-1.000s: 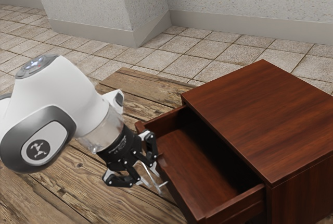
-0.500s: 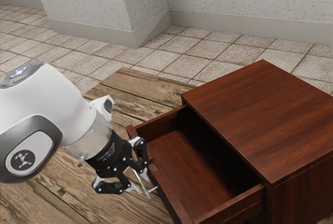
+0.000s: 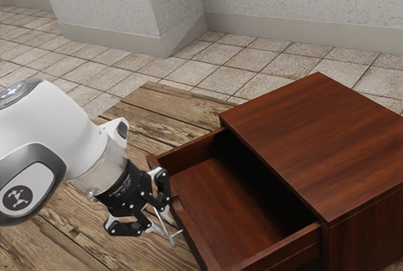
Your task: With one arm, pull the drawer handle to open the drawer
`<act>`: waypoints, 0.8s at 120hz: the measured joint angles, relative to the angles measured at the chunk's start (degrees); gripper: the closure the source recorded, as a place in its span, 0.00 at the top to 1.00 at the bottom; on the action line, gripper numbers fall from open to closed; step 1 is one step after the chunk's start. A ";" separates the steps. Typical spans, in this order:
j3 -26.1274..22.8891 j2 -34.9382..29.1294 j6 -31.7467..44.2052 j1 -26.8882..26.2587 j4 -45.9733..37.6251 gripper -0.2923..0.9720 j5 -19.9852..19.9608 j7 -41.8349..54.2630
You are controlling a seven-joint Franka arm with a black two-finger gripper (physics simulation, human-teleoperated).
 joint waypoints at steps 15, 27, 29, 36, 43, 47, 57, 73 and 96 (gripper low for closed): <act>0.15 -0.27 0.10 -0.08 -0.06 0.29 0.44 0.03; 0.18 -0.54 0.43 -0.12 -0.06 0.30 0.90 0.07; 0.20 -0.60 0.49 -0.09 -0.07 0.30 1.00 0.08; 0.22 -0.78 0.69 -0.07 -0.07 0.30 1.36 0.10; 0.26 -0.98 0.73 0.05 -0.03 0.31 1.80 0.11; 0.28 -1.04 0.63 0.08 0.02 0.32 1.98 0.11; 0.29 -1.16 0.35 0.09 0.05 0.33 2.31 0.10; 0.27 -1.58 0.08 0.08 -0.07 0.34 2.58 0.10; 0.21 -3.12 -0.13 0.14 -1.44 0.34 2.65 0.09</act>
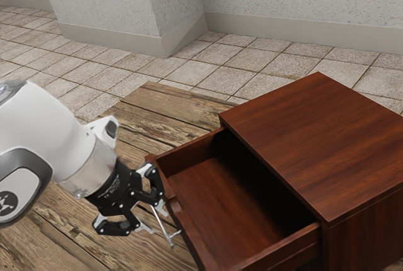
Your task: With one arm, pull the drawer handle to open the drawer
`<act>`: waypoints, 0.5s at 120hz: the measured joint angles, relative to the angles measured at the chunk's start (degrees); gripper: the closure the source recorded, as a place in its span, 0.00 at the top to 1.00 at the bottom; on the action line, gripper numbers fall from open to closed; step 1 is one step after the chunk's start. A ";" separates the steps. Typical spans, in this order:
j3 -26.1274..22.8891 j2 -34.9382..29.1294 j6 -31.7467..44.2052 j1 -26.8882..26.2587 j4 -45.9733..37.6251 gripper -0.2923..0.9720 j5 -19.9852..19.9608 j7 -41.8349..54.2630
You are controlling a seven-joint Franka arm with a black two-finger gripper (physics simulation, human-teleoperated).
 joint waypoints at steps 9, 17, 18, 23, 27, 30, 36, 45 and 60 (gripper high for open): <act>0.00 -0.41 -0.04 -0.06 -0.43 0.35 0.01 0.00; 0.00 -0.71 -0.06 -0.08 -0.60 0.35 0.01 0.00; 0.00 -0.74 -0.06 -0.08 -0.61 0.35 0.01 0.00; 0.01 -0.82 -0.07 -0.09 -0.64 0.35 0.02 0.01; 0.03 -0.93 -0.08 -0.11 -0.66 0.35 0.07 0.00; 0.02 -1.04 -0.08 -0.13 -0.64 0.35 0.14 0.00; 0.05 -1.17 -0.09 -0.16 -0.61 0.35 0.36 -0.01; 0.07 -1.37 -0.14 -0.13 -0.52 0.35 0.73 -0.01; 0.05 -1.65 -0.34 -0.13 -0.35 0.36 1.61 -0.02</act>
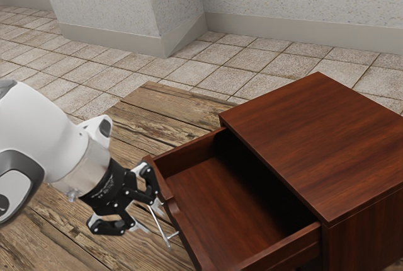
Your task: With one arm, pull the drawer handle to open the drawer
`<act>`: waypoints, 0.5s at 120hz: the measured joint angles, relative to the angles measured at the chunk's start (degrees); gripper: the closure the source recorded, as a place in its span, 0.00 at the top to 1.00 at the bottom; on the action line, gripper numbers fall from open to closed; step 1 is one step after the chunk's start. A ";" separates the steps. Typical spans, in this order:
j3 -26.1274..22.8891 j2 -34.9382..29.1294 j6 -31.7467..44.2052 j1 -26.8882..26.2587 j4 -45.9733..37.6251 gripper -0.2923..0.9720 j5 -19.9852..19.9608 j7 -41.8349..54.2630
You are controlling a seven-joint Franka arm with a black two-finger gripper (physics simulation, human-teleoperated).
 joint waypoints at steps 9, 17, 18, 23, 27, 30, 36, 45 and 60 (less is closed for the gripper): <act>0.02 -0.14 -0.11 -0.03 0.15 0.37 0.40 0.00; 0.02 -0.32 -0.21 -0.05 0.23 0.38 0.68 0.00; 0.02 -0.34 -0.23 -0.06 0.24 0.38 0.71 0.00; 0.02 -0.41 -0.31 -0.10 0.28 0.39 0.89 0.00; 0.02 -0.44 -0.38 -0.07 0.35 0.40 0.99 0.00; 0.03 -0.46 -0.49 -0.04 0.42 0.40 1.09 -0.01; 0.03 -0.50 -0.71 -0.04 0.59 0.41 1.44 -0.02; 0.01 -0.51 -1.08 -0.16 1.26 0.41 2.00 -0.03; -0.05 -0.33 -2.29 -0.49 3.71 0.42 3.08 -0.04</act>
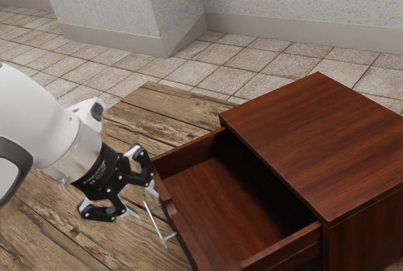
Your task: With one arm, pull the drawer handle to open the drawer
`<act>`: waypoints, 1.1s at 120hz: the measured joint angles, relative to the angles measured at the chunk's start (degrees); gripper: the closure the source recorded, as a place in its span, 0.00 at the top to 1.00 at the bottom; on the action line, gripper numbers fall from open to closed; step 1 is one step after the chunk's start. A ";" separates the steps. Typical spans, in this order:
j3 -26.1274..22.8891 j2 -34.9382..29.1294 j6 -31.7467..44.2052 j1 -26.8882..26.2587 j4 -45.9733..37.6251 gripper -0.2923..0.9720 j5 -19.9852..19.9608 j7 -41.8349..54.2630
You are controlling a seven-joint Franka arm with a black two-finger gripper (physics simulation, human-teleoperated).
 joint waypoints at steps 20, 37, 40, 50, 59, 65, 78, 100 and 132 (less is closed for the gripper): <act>0.02 9.40 -8.04 1.53 19.44 0.43 0.88 0.02; 2.36 23.86 -23.10 5.80 42.78 0.57 1.13 -2.44; 3.42 24.20 -24.98 6.89 43.05 0.59 1.24 -3.05; 5.17 24.57 -29.79 9.18 42.87 0.65 2.04 -4.47; 5.40 24.80 -32.53 11.44 42.11 0.68 2.52 -5.14; 5.46 24.84 -33.73 12.07 41.47 0.70 2.63 -5.55; 5.76 24.60 -34.86 13.32 40.48 0.73 2.56 -5.32; 5.68 24.68 -33.29 14.49 37.32 0.75 -0.03 -4.48; 5.79 24.63 -32.03 14.73 35.06 0.76 -1.80 -3.58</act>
